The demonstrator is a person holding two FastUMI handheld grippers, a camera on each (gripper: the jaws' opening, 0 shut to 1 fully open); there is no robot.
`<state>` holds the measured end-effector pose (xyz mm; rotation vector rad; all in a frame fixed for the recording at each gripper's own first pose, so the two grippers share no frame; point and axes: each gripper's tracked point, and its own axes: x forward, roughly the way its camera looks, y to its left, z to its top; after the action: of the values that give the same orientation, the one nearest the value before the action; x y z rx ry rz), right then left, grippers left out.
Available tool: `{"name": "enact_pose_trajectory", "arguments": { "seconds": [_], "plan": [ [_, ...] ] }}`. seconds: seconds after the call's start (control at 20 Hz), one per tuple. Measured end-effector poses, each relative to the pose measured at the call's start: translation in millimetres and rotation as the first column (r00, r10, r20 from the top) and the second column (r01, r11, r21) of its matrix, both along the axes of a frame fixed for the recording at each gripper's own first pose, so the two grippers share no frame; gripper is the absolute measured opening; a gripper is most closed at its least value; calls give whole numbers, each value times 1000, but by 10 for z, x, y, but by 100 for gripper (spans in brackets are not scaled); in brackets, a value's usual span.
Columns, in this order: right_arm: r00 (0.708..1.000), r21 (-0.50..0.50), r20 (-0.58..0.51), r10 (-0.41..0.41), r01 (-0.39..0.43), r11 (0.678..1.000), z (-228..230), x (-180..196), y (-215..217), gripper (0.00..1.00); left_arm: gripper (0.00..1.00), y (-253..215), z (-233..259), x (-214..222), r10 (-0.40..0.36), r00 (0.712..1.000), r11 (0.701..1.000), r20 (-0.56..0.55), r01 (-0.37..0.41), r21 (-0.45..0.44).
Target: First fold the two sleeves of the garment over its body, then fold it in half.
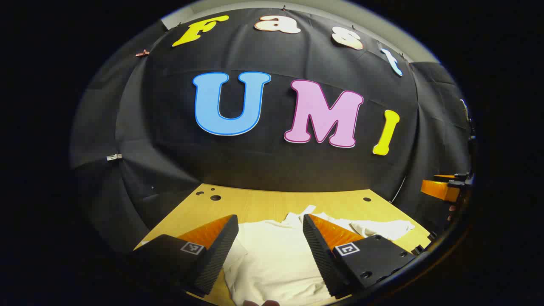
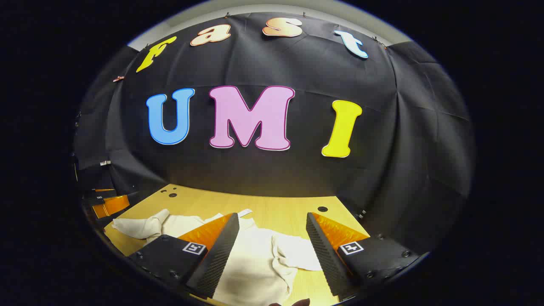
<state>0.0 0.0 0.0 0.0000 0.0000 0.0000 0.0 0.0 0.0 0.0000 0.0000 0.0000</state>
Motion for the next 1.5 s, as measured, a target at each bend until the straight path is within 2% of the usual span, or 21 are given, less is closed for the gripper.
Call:
{"name": "enact_pose_trajectory", "arguments": {
  "seconds": [0.35, 0.65, 1.05, 1.1, 1.15, 1.3, 1.5],
  "plan": [
    [1000, 4, -2, -23, 23, 1000, -6, 64, -112, 97, 96, -18, -39, 53, 4, 1000, 1000, -10, -4, 4],
    [998, 13, -13, -62, 63, 998, -45, 157, -389, 97, 96, -74, -53, 117, 8, 1000, 1000, -17, -8, 12],
    [982, -16, -62, -178, 178, 984, -256, 269, -1236, 97, 96, -281, -111, 216, 16, 999, 1000, -38, -15, 24],
    [978, -19, -77, -192, 191, 981, -319, 301, -1350, 97, 92, -315, -127, 227, 16, 999, 1000, -41, -15, 27],
    [974, -22, -94, -207, 206, 978, -388, 323, -1466, 97, 96, -349, -134, 240, 18, 999, 999, -46, -16, 30],
    [956, -15, -154, -250, 251, 968, -647, 413, -1844, 98, 96, -445, -167, 270, 24, 998, 999, -59, -21, 41],
    [928, -16, -260, -268, 273, 962, -1124, 594, -2255, 98, 96, -592, -246, 302, 36, 996, 998, -77, -32, 47]
  ]
}}
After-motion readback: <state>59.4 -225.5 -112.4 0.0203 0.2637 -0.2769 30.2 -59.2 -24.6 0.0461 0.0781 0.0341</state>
